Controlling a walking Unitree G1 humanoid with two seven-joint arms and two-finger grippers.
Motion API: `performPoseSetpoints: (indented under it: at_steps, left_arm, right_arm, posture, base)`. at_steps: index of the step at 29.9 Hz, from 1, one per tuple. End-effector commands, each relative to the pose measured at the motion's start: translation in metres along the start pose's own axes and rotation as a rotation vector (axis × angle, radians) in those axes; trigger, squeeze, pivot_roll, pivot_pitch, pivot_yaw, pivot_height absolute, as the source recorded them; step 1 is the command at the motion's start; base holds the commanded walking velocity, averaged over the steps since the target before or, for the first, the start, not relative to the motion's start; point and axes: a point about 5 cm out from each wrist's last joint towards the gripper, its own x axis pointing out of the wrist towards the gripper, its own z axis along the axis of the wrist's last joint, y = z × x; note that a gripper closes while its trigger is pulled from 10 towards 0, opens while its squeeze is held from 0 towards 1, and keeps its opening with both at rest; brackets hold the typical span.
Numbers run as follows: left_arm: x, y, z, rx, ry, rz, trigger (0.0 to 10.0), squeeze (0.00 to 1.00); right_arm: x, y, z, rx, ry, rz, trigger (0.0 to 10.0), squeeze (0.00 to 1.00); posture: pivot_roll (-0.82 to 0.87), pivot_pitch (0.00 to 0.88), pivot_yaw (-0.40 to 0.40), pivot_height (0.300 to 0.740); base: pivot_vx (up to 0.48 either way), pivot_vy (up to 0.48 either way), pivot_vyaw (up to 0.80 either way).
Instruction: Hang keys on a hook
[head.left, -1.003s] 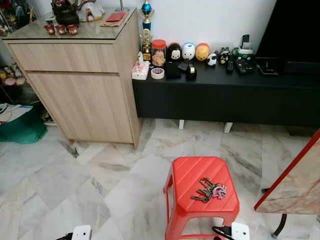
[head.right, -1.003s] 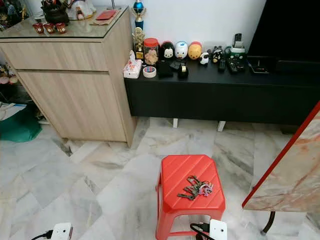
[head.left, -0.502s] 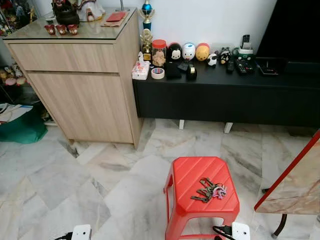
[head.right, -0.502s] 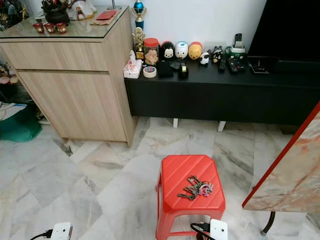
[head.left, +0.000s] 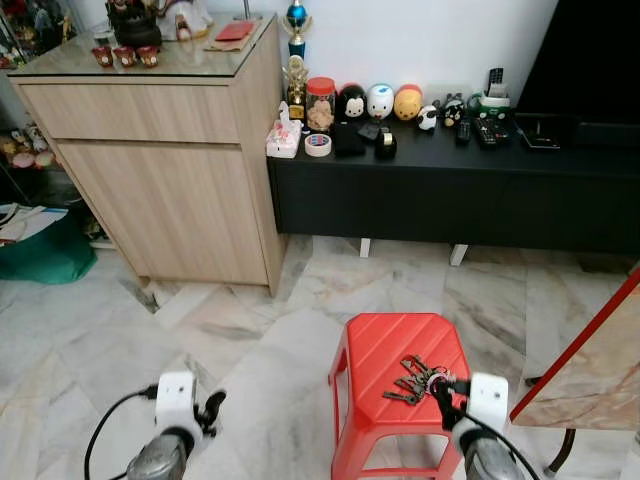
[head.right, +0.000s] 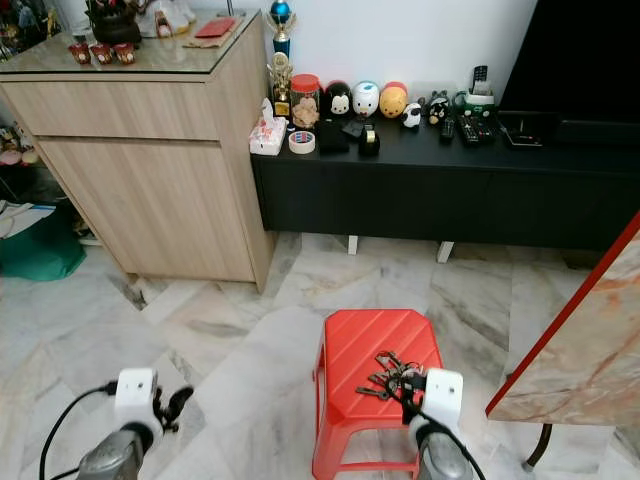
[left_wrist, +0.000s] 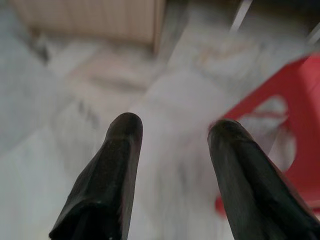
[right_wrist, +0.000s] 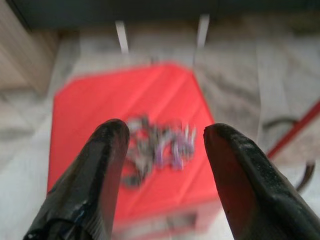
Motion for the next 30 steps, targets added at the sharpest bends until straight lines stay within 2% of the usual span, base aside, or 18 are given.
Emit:
performPoseSetpoints:
  at_steps: [1,3,4,5,6,10,16,21,23,30]
  left_arm:
    - [0.002,0.0,0.013,-0.003,-0.088,-0.011,10.0,0.0]
    - [0.001,-0.001,0.022,0.005,-0.156,-0.023,10.0,0.0]
    - [-0.001,-0.001,0.031,0.016,-0.228,-0.035,10.0,0.0]
    - [-0.001,-0.001,0.031,0.016,-0.228,-0.035,10.0,0.0]
    - [-0.007,0.001,0.039,0.028,-0.288,-0.04,10.0,0.0]
    - [-0.013,-0.003,0.049,0.039,-0.351,-0.052,10.0,0.0]
    - [-0.011,-0.015,0.058,0.025,-0.363,-0.064,10.0,0.0]
    - [-0.01,-0.018,0.059,0.027,-0.358,-0.073,10.0,0.0]
    - [-0.008,-0.022,0.06,0.029,-0.351,-0.089,10.0,0.0]
    - [-0.009,-0.022,0.059,0.035,-0.338,-0.095,10.0,0.0]
  right_arm:
    - [0.002,-0.001,0.012,-0.005,-0.078,0.007,10.0,0.0]
    - [0.001,0.001,0.02,-0.017,-0.139,0.026,10.0,0.0]
    - [-0.001,0.002,0.027,-0.04,-0.2,0.045,10.0,0.0]
    - [-0.001,0.002,0.027,-0.04,-0.2,0.045,10.0,0.0]
    - [-0.003,-0.001,0.032,-0.04,-0.242,0.04,10.0,0.0]
    - [-0.006,-0.003,0.034,-0.048,-0.267,0.036,10.0,0.0]
    - [-0.006,0.007,0.03,-0.063,-0.23,0.053,10.0,0.0]
    - [-0.005,0.01,0.028,-0.063,-0.207,0.059,10.0,0.0]
    - [-0.005,0.012,0.022,-0.061,-0.17,0.058,10.0,0.0]
    - [-0.006,0.013,0.018,-0.067,-0.148,0.066,10.0,0.0]
  posture:
    - [-0.01,0.0,-0.006,0.74]
    - [-0.01,0.0,-0.007,0.74]
    - [-0.01,0.0,-0.008,0.74]
    - [-0.01,0.0,-0.008,0.74]
    - [-0.01,0.0,-0.009,0.74]
    - [-0.01,0.004,-0.015,0.74]
    - [-0.01,0.008,-0.017,0.74]
    - [-0.01,0.005,-0.016,0.74]
    - [-0.01,0.008,-0.013,0.725]
    - [-0.01,0.01,-0.011,0.705]
  base:
    - [0.0,0.0,0.0]
    - [0.0,0.0,0.0]
    - [0.0,0.0,0.0]
    - [0.0,0.0,0.0]
    - [0.0,0.0,0.0]
    - [0.0,0.0,0.0]
    - [0.0,0.0,0.0]
    - [0.0,0.0,0.0]
    - [0.0,0.0,0.0]
    - [0.0,0.0,0.0]
